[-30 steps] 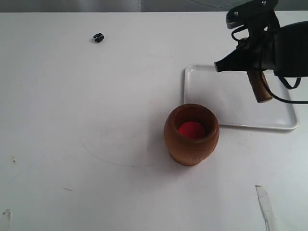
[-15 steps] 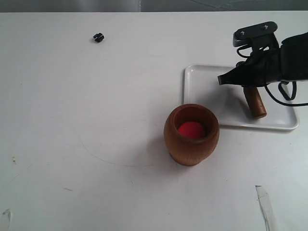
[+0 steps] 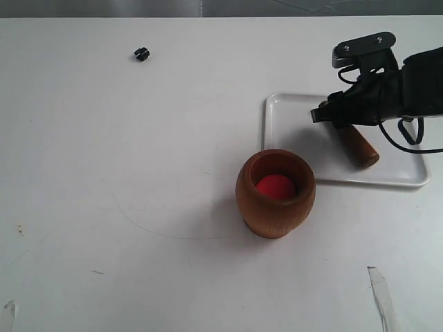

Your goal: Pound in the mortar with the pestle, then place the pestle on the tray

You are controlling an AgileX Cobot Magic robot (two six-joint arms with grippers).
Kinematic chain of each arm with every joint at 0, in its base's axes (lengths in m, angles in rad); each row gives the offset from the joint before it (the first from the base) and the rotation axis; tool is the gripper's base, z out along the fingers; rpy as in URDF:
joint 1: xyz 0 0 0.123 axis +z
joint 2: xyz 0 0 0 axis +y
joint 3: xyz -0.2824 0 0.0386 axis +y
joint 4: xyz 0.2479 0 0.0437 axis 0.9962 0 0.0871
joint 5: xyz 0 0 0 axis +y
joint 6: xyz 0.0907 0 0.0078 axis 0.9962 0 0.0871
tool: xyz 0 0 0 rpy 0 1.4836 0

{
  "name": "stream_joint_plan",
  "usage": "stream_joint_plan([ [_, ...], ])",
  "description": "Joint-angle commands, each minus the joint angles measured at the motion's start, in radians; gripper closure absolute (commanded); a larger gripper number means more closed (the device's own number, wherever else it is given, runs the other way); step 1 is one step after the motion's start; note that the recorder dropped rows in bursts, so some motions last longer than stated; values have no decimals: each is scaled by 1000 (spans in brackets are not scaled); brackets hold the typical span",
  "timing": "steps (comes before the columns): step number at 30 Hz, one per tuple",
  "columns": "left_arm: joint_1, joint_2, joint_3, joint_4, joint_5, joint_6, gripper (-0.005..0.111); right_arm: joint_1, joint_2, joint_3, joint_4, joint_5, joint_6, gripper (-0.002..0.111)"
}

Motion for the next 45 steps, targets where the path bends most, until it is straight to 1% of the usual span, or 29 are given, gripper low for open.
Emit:
stream_joint_plan([
  [1,-8,-1,1,-7,-3,-8,107,-4,-23,-8,-3,-82,5,44],
  [4,-8,-1,1,-7,-3,-8,107,-4,-76,-8,-3,-132,34,48],
  [6,-8,-1,1,-7,-3,-8,107,-4,-120,-8,-15,-151,90,56],
  [9,-8,-1,1,-7,-3,-8,107,-4,-200,-8,-132,-172,230,71],
  [12,-8,-1,1,-7,-3,-8,107,-4,-285,-8,-276,-172,427,90],
  [13,-8,-1,1,-7,-3,-8,107,-4,-319,-8,-339,-172,520,98],
  [15,-8,-1,1,-7,-3,-8,107,-2,-367,-8,-434,-172,655,108],
  [18,-8,-1,1,-7,-3,-8,107,3,-433,-8,-674,-132,847,108],
  [21,-8,-1,1,-7,-3,-8,107,3,-495,-5,-1011,-66,1117,108],
  [23,-8,-1,1,-7,-3,-8,107,13,-531,9,-1214,-69,1266,108],
  [25,-8,-1,1,-7,-3,-8,107,36,-575,45,-1408,-110,1402,108],
  [28,-8,-1,1,-7,-3,-8,107,79,-642,115,-1622,-204,1568,108],
  [30,-8,-1,1,-7,-3,-8,107,106,-691,171,-1733,-270,1670,108],
  [34,-8,-1,1,-7,-3,-8,107,129,-783,250,-1850,-294,1764,108],
  [38,-8,-1,1,-7,-3,-8,107,152,-896,334,-1853,-294,1794,108],
  [45,-8,-1,1,-7,-3,-8,107,156,-1142,474,-1856,-294,1850,108],
])
